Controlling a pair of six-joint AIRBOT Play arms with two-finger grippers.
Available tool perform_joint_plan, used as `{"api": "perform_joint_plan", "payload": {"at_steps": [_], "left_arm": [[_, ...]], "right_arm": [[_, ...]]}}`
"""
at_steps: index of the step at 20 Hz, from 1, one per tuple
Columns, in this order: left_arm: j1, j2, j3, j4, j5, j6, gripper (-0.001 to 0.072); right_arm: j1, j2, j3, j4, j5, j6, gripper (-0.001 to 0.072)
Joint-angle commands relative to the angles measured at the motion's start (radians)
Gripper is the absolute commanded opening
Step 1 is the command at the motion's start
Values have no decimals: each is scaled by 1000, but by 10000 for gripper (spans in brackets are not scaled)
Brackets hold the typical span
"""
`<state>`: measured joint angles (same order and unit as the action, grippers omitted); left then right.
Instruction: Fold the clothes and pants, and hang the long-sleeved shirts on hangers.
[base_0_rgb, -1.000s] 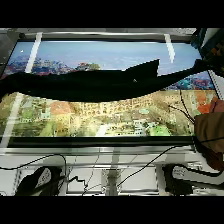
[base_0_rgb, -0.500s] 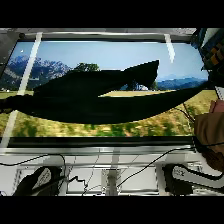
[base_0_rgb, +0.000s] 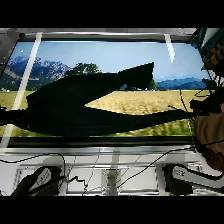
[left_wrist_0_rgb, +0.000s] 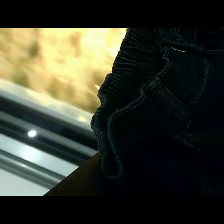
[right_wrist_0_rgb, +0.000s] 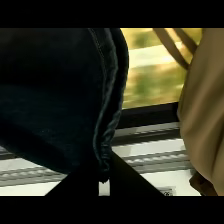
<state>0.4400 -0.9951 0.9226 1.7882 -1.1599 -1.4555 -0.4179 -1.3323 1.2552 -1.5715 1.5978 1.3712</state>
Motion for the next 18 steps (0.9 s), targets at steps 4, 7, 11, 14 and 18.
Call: {"api": "perform_joint_plan", "payload": {"at_steps": [4, 7, 11, 14, 18], "left_arm": [[0, -2, 0, -3, 200, -28, 59], [0, -2, 0, -2, 297, -96, 58], [-1, -58, -3, -72, 393, -183, 59], [-4, -110, -3, -118, 381, -183, 59], [-4, -120, -3, -117, 383, -183, 59]], "right_arm": [[1, 4, -36, 136, -382, 50, 20], [1, 3, -36, 224, -634, 170, 20], [1, -39, -36, 220, -743, 280, 293], [-8, -63, -38, 68, -606, 278, 509], [-67, -67, -54, 93, -438, 159, 426]]}}
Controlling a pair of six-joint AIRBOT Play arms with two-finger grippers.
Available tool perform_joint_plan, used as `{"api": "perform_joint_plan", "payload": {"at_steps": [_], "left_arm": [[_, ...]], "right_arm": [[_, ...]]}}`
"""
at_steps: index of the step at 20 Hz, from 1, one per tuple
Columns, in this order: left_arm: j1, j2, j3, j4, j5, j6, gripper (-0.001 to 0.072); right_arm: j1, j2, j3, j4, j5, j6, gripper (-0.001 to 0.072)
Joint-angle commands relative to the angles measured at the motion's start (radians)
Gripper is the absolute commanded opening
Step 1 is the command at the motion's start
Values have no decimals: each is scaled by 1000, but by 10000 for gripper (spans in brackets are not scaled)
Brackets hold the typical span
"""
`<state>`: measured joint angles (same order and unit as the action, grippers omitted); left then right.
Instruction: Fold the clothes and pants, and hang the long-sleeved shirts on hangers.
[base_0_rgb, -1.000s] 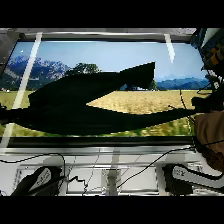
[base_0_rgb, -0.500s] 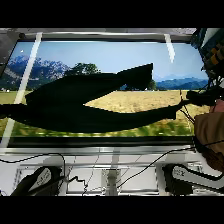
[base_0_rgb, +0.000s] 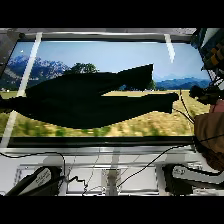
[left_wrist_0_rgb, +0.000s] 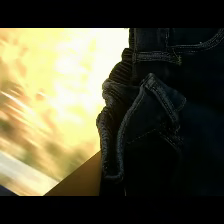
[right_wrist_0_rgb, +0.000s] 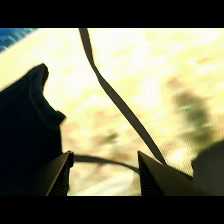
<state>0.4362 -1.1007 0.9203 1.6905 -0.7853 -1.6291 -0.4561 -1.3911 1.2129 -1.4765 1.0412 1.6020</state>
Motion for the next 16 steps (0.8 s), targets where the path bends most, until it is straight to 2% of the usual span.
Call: {"api": "perform_joint_plan", "payload": {"at_steps": [1, 3, 5, 8, 9, 10, 13, 14, 16], "left_arm": [[0, -14, 0, -20, 8, -9, 59], [0, -14, 0, -19, 8, -9, 59], [0, -14, 0, -19, 8, -9, 59], [0, -14, 0, -19, 8, -9, 59], [0, -15, 0, -19, 8, -9, 59], [0, -16, 0, -19, 8, -9, 59], [0, -25, 0, -19, 9, -9, 59], [0, -29, 0, -19, 8, -10, 59], [0, -37, 0, -19, 8, -10, 59]], "right_arm": [[-37, -8, -34, 39, 153, -121, 417], [-42, -8, -113, 174, 171, -200, 407], [-41, -8, -228, 335, 82, -249, 409], [-41, -13, -342, 488, -94, -251, 412], [-41, -25, -353, 521, -111, -251, 419], [-41, -48, -353, 544, -116, -250, 465], [-41, -122, -353, 607, -119, -237, 469], [-40, -144, -353, 610, -126, -232, 452], [-41, -154, -352, 611, -185, -235, 322]]}}
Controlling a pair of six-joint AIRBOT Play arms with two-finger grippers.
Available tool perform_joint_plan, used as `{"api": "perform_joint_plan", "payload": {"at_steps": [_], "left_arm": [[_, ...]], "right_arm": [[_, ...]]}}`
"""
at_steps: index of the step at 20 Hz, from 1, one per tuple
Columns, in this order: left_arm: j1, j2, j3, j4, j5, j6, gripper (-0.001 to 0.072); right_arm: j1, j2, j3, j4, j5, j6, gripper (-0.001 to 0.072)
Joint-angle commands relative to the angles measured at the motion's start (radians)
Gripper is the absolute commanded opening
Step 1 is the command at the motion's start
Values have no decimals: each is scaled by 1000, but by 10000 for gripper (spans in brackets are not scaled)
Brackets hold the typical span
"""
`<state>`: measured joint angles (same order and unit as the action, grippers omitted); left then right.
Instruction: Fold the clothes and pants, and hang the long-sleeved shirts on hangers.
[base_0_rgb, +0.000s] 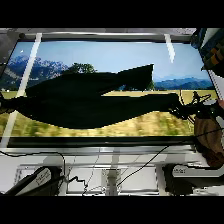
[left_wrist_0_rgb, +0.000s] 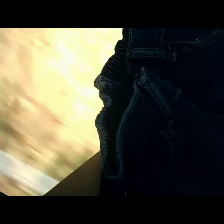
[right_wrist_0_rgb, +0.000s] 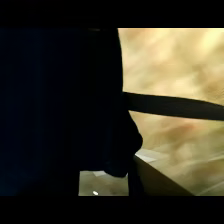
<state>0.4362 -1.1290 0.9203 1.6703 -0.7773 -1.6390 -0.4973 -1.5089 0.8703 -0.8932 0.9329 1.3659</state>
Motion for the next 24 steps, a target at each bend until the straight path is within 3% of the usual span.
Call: {"api": "perform_joint_plan", "payload": {"at_steps": [1, 2, 4, 7, 9, 15, 19, 21, 24], "left_arm": [[0, -9, 0, 1, 2, 0, 59], [0, -9, 0, 1, 7, 0, 59], [0, -9, 0, 1, 16, 0, 59], [0, -8, 1, 1, 19, -1, 58], [5, -8, 2, 5, 19, -66, 58], [11, -8, 2, 85, -98, -81, 58], [14, -8, 2, 84, -219, 51, 58], [14, -8, 2, 111, -301, 127, 58], [15, -8, 1, 144, -351, 164, 57]], "right_arm": [[0, -37, -6, 32, -105, 2, 319], [1, -35, -3, 40, -128, 2, 303], [1, -32, 10, 59, -140, 2, 26], [0, -3, 86, 55, -73, 2, 21], [0, 34, 188, 21, 23, 11, 20], [0, 109, 530, -380, 502, 84, 20], [0, 119, 545, -495, 699, 63, 20], [0, 121, 518, -536, 703, 65, 20], [0, 183, 380, -537, 629, 90, 20]]}}
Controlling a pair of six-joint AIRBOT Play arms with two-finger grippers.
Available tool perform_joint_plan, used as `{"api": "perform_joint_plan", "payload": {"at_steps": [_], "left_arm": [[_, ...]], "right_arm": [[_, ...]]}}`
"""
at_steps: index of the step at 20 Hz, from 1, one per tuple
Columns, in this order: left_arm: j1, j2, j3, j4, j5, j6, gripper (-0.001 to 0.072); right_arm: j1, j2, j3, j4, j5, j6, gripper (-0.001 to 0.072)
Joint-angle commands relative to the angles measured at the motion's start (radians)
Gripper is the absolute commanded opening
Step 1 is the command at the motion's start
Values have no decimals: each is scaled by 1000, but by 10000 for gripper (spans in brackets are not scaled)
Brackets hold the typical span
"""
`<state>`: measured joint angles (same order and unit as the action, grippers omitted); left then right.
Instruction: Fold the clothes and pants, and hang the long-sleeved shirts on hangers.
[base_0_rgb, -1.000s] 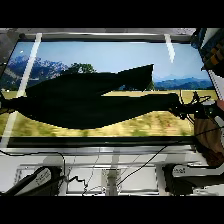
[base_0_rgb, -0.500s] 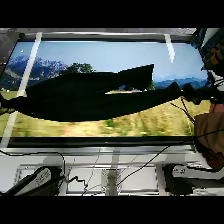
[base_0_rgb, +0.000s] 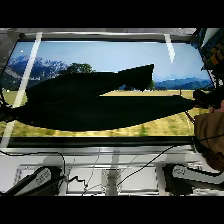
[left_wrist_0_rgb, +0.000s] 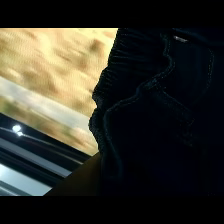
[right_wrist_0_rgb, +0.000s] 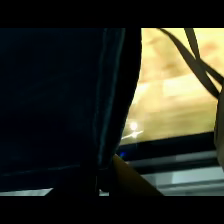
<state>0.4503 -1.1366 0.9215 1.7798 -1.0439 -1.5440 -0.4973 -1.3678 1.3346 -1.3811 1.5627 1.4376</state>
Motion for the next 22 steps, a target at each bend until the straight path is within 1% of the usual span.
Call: {"api": "perform_joint_plan", "payload": {"at_steps": [1, 3, 5, 6, 8, 10, 12, 13, 15, 21, 22], "left_arm": [[0, 0, -5, 34, -95, 79, 58], [8, 0, -26, 34, -126, 105, 57], [46, 0, -56, 35, -157, 146, 57], [76, 0, -69, 35, -158, 150, 57], [133, 0, -93, 33, -104, 150, 57], [180, -1, -116, -13, -16, 150, 58], [192, -1, -130, -74, 37, 151, 58], [186, -2, -134, -94, 56, 172, 58], [179, -8, -134, -105, 78, 227, 58], [181, -55, -134, -106, 121, 228, 59], [181, -58, -134, -106, 120, 228, 59]], "right_arm": [[-1, 77, -153, -50, -26, 18, 20], [-2, 159, -306, -64, -49, -3, 20], [-2, 238, -436, -85, -68, -11, 20], [-2, 270, -480, -89, -60, -10, 20], [-2, 315, -532, -89, -67, -10, 20], [-1, 324, -548, -89, -79, -10, 20], [-1, 324, -548, -83, -81, -6, 21], [-1, 325, -548, -82, -76, -6, 20], [0, 325, -548, -84, -56, -6, 21], [0, 325, -548, -79, -81, -6, 23], [0, 325, -547, -70, -87, -6, 85]]}}
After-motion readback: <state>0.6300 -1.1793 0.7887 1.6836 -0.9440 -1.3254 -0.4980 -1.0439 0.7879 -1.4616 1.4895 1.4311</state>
